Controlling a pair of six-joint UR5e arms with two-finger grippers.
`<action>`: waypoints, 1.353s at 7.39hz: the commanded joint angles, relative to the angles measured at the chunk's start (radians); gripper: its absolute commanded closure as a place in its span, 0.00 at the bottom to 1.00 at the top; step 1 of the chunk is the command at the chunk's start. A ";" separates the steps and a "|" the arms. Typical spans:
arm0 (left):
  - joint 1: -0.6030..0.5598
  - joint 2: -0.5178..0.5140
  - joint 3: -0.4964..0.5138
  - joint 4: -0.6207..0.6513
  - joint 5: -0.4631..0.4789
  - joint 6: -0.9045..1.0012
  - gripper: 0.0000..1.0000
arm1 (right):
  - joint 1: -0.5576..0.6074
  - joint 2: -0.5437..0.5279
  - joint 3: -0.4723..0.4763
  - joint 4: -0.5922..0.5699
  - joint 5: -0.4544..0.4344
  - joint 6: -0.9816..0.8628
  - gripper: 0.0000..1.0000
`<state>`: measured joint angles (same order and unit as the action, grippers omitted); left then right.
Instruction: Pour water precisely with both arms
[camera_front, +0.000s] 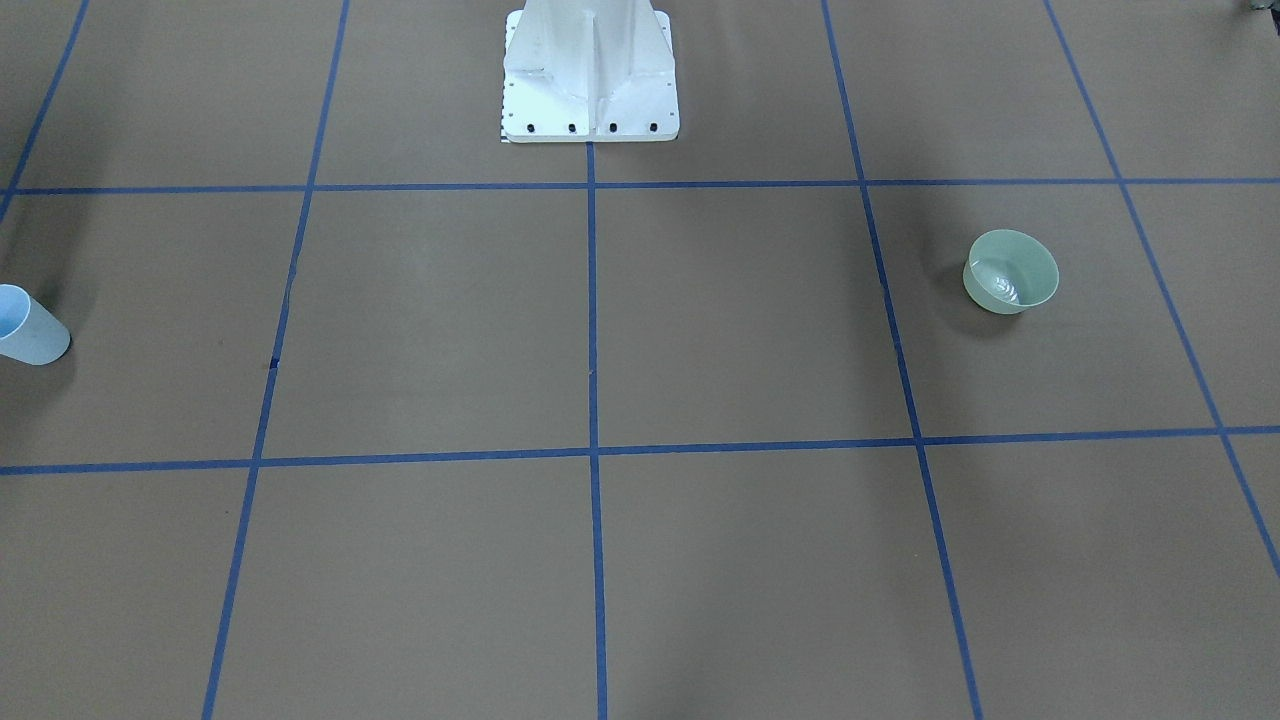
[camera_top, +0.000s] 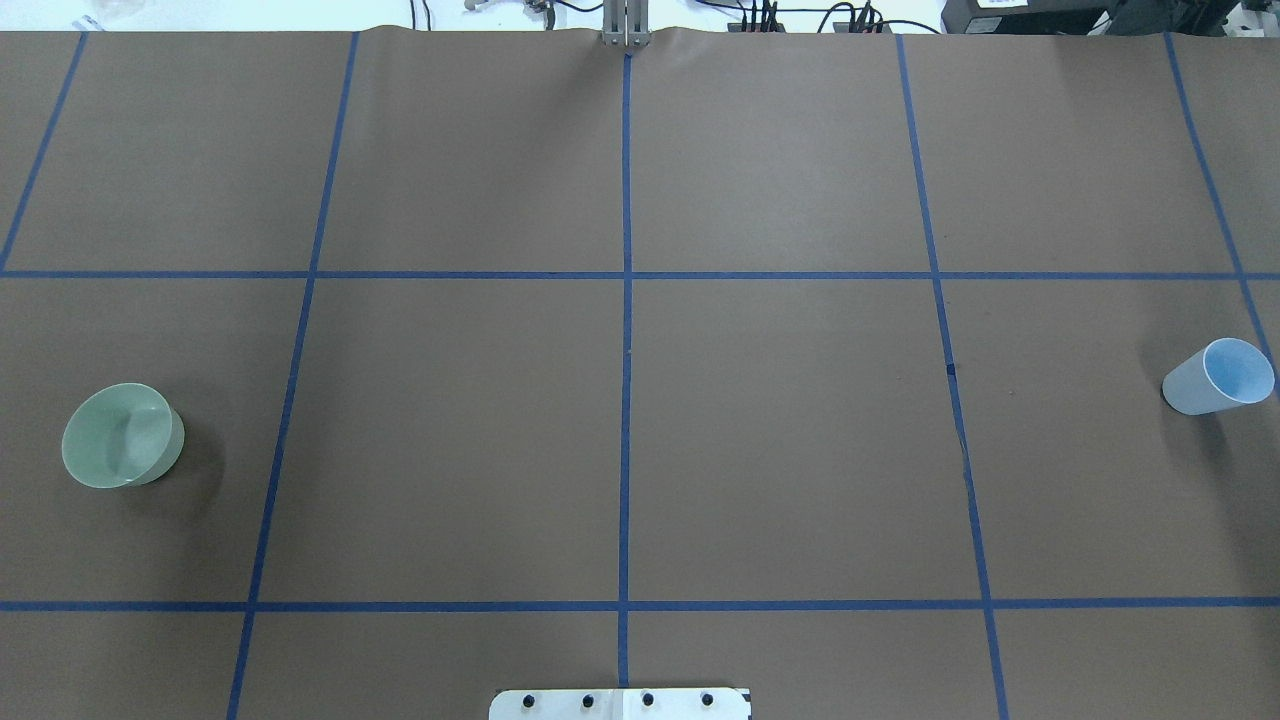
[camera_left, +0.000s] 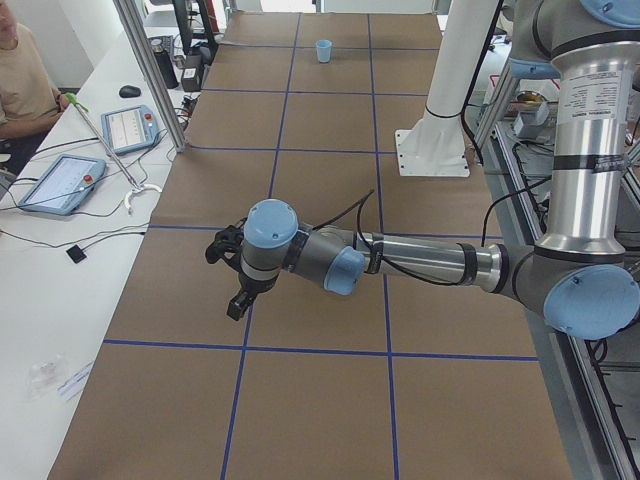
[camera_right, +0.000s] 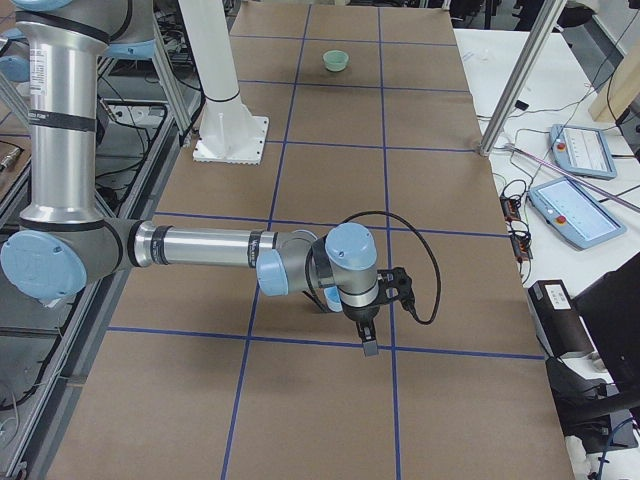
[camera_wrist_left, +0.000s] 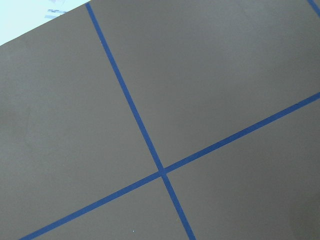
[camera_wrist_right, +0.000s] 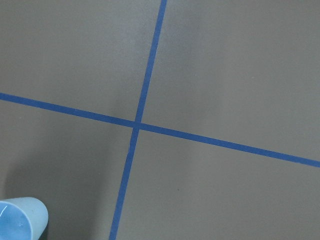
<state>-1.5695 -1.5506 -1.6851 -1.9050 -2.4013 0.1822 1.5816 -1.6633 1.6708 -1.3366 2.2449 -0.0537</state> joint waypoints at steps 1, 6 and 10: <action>0.072 0.020 0.005 -0.037 -0.033 -0.164 0.00 | 0.000 0.001 0.001 0.000 0.004 0.006 0.00; 0.319 0.159 0.004 -0.471 0.031 -0.744 0.00 | 0.000 -0.001 0.000 0.000 0.004 0.006 0.00; 0.466 0.171 -0.005 -0.486 0.178 -0.843 0.00 | 0.000 -0.009 0.000 0.000 0.004 0.006 0.00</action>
<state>-1.1444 -1.3859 -1.6908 -2.3897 -2.2675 -0.6482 1.5816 -1.6697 1.6705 -1.3365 2.2488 -0.0475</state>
